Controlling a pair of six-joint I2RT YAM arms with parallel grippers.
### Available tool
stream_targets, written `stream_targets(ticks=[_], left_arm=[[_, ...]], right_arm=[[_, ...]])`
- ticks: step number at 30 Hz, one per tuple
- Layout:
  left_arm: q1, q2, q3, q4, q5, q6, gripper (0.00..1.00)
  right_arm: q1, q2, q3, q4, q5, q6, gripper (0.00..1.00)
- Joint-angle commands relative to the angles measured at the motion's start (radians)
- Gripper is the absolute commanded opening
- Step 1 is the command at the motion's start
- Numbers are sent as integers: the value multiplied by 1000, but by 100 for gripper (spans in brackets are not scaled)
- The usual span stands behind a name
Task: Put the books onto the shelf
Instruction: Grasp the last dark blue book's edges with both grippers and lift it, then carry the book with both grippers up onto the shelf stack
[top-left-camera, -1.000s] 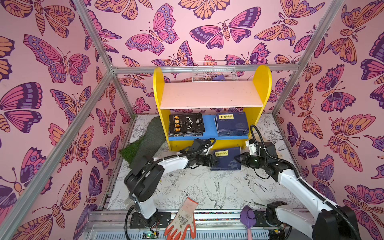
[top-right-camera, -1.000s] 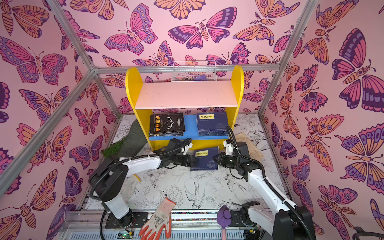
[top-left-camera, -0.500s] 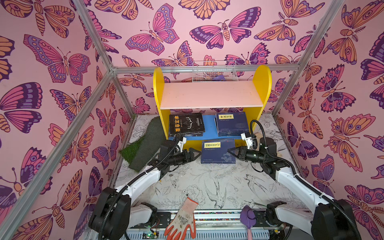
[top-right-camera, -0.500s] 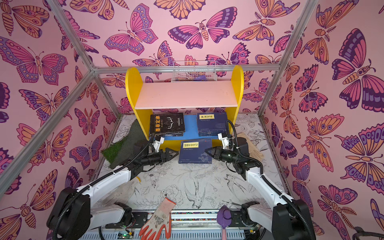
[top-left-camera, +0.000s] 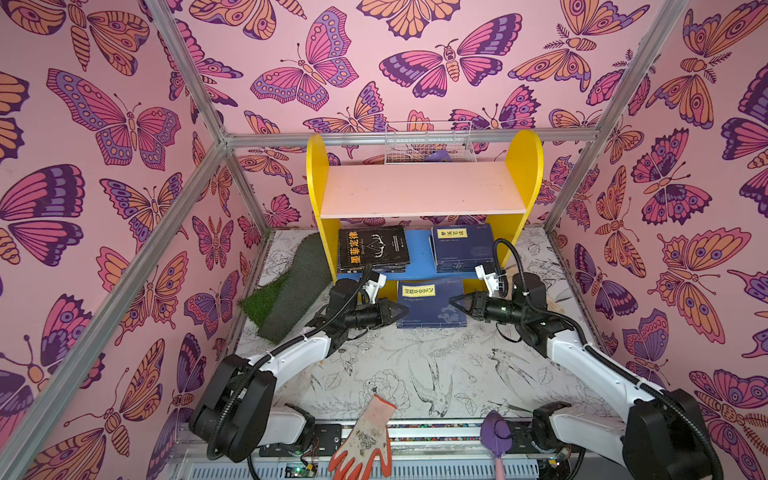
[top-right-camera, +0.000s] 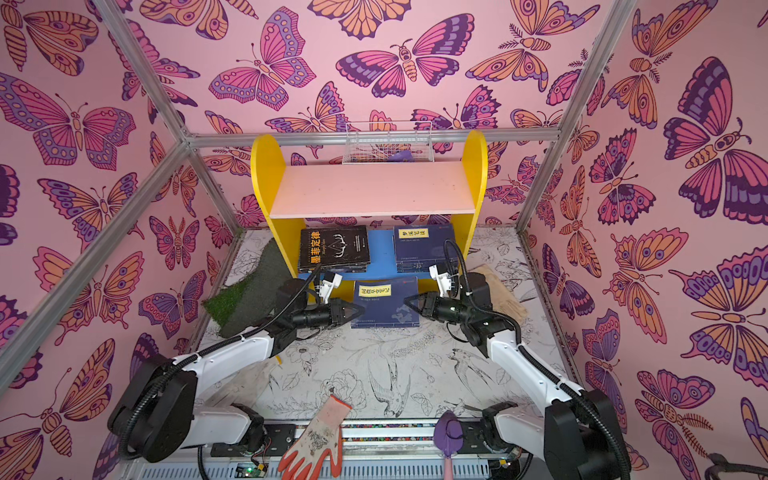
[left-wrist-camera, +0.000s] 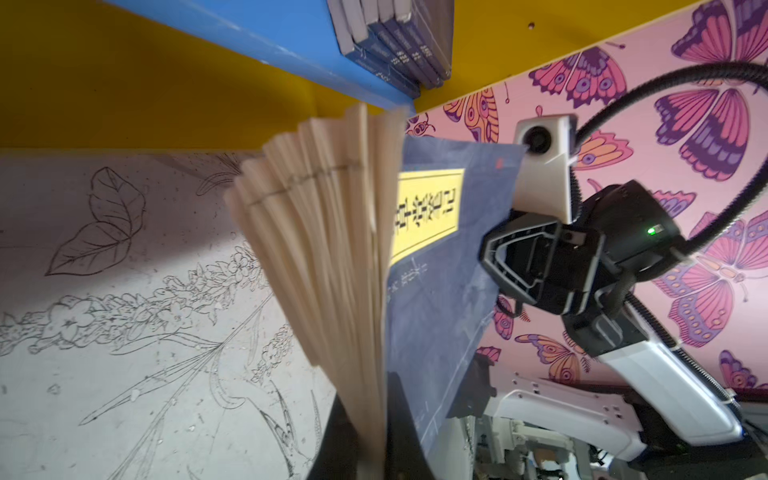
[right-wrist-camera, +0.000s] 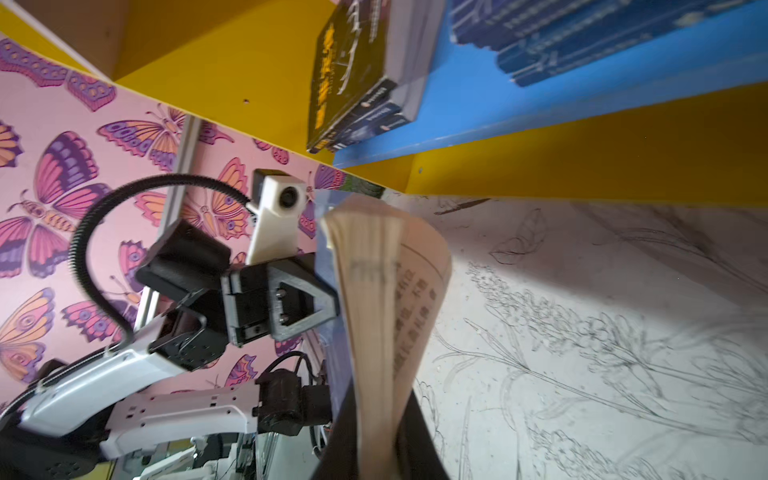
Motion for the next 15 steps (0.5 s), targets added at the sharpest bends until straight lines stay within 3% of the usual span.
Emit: stream_targets(ticks=[1, 3, 6, 15], left_arm=[[-6, -17, -19, 129, -14, -34, 0], [-4, -30, -31, 179, -12, -51, 0], [7, -39, -56, 279, -2, -90, 0], [20, -8, -91, 516, 15, -187, 0]], right_arm=[[5, -59, 56, -162, 216, -64, 47], [-6, -90, 44, -211, 327, -65, 61], [-31, -132, 13, -215, 377, -39, 71], [-43, -83, -44, 140, -3, 107, 61]])
